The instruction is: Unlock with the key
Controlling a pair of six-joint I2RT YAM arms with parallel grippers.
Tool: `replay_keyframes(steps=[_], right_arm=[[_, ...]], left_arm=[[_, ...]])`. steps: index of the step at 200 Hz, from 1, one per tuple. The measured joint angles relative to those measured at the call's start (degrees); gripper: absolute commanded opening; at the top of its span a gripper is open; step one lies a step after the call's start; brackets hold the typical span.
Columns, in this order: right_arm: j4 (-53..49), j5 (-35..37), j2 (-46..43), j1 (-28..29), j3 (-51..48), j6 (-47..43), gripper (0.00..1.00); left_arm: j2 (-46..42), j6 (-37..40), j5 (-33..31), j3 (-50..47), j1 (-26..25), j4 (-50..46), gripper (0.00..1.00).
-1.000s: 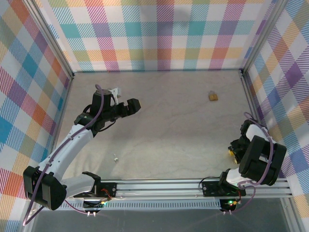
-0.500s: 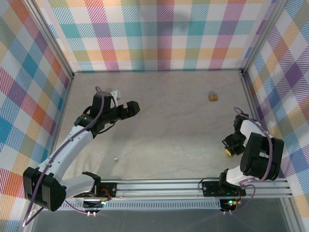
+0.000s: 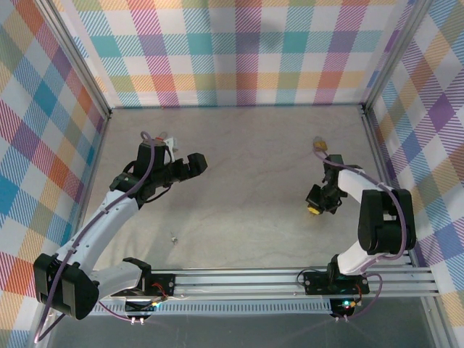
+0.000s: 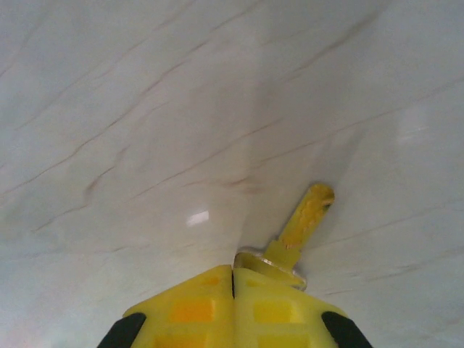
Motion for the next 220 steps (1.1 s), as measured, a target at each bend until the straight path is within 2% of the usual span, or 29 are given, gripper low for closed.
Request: replay_keyframes(steps=[65,85,101,147,220], right_arm=[[-0.9,-3.6,-3.3,8.2,3.0,-3.0,0.0],[-3.4,-1.3,-6.3,8.5,4.6,-3.1,0.31],[-6.4,3.1,-8.7,8.4,5.7,-3.2,0.41],[-9.8,9.6,-9.6,8.8,3.5,-4.7,0.41],[-10.1,17.8,-1.9,16.5,3.6,-5.5,0.37]], left_arm=[[-0.1,-1.0,1.0,-0.9,0.2,0.3,1.0],[-0.1,-2.4,2.3,-1.5,0.2,0.6,1.0],[-0.2,-3.0,3.1,-2.1,0.2,1.1,1.0],[-1.1,-3.4,3.5,-3.2,0.2,1.7,1.0],[-1.5,-3.4,3.5,-3.8,0.2,1.6,1.0]])
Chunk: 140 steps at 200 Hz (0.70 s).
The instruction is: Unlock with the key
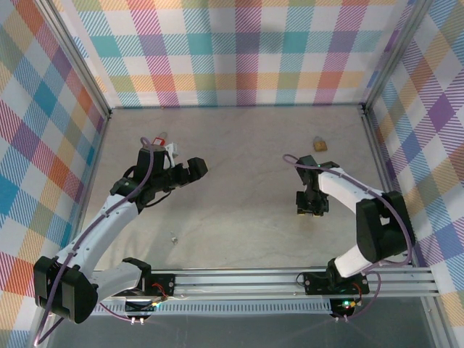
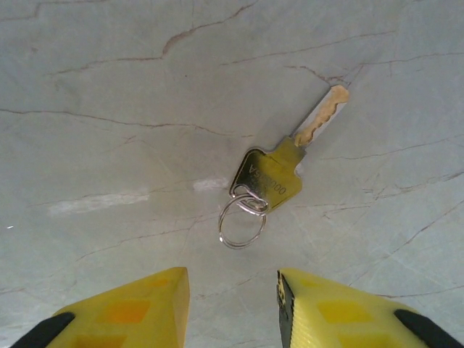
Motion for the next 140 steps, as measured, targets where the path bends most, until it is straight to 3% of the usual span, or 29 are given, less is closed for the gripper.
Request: replay_keyframes(steps=[81,140], right_arm=[[0.5,4.4,4.6,2.8,1.5,0.0,0.34],[0.6,6.2,7.5,2.9,1.6,0.2,0.24]], left_arm=[[0.0,0.0,0.0,-0.2,0.0,0.0,1.0],[0.0,0.0,0.0,-0.2,0.0,-0.1,1.0]])
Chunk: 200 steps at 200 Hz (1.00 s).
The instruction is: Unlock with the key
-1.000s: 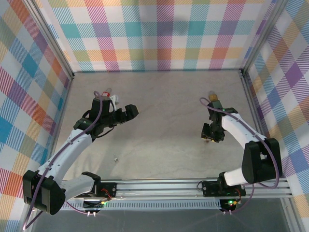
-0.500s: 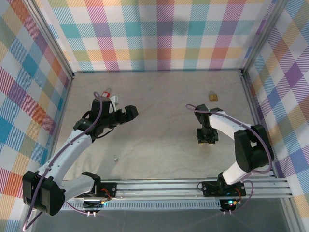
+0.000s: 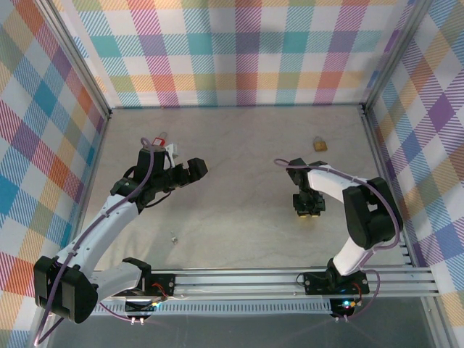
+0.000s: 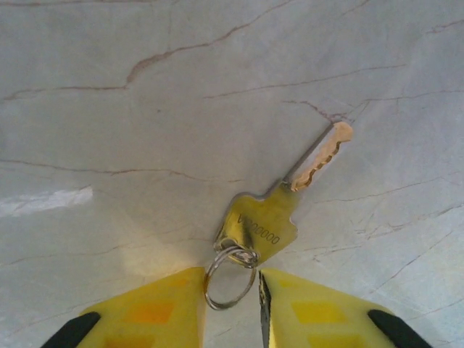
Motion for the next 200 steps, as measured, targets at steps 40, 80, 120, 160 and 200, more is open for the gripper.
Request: replay_keyframes(steps=[40,80,120,160,200], right_arm=[[-0.5,1.2,1.0,0.0,0.5,0.5,0.1],[-1.6,2.3,0.8,0.0,1.0,0.2,0.0],[-1.0,0.1,-0.9,0.2,1.0,-0.7,0.0],[-1.2,-3.2,-7.2,0.5,1.0,-0.7,0.0],[-1.0,-8.8,-17.5,3.2,2.7,-1.8,0.0]], left_arm=[[0.0,0.0,-0.3,0.0,0.0,0.0,1.0],[1.2,0.0,-0.4,0.0,-0.6,0.3,1.0],[4.1,-1.1,-0.1,0.0,-2.5,1.5,0.99],[5.7,-3.7,1.1,-0.4,-4.3,4.7,0.99],[9.0,-14.0,6.3,-2.7,-7.3,14.3,0.98]])
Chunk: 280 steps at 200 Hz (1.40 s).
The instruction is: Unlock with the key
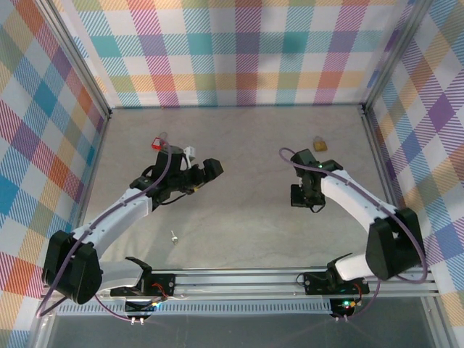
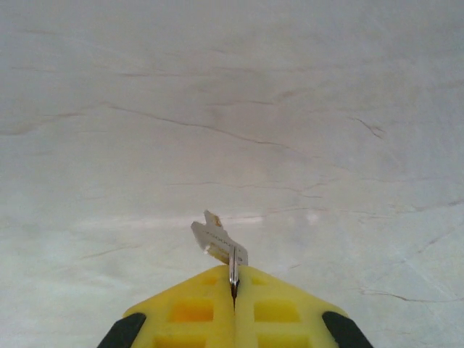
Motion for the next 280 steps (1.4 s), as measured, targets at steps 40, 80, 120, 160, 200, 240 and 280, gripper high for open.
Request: replay_keyframes(steps=[40,80,120,160,200,240,280], right_arm=[[5.1,-4.9,-7.6,7.2,3.8,-0.6,0.0],[12.1,-6.8,-8.3,12.2,5.8,-0.5,0.0],[17.8,-7.0,-7.5,17.5,6.2,-0.1,0.0],[21.9,-6.8,-7.3,19.8,6.2,0.8,0.0],[25.3,-6.4,-7.0,21.4,5.6,2.1,0.0],[27.0,-6.4,-7.0,22.0,3.7,3.4,0.0],[27.9,-6.4,-7.6,22.1,1.6,4.5,0.0]], left_arm=[[5.4,-15.5,5.5,-2.2,-5.2,11.9,0.96],[6.4,-28.3,7.0,-3.0,-8.5,20.3,0.97],[8.2,-42.2,6.8,-7.6,-9.7,32.6,0.96],[11.6,-50.5,5.7,-9.6,-10.9,39.0,0.95],[14.1,-56.5,4.2,-9.6,-11.9,46.3,0.9],[15.3,-59.4,2.6,-9.7,-12.1,49.3,0.73],[15.4,-60.5,1.0,-9.7,-12.3,51.0,0.44]])
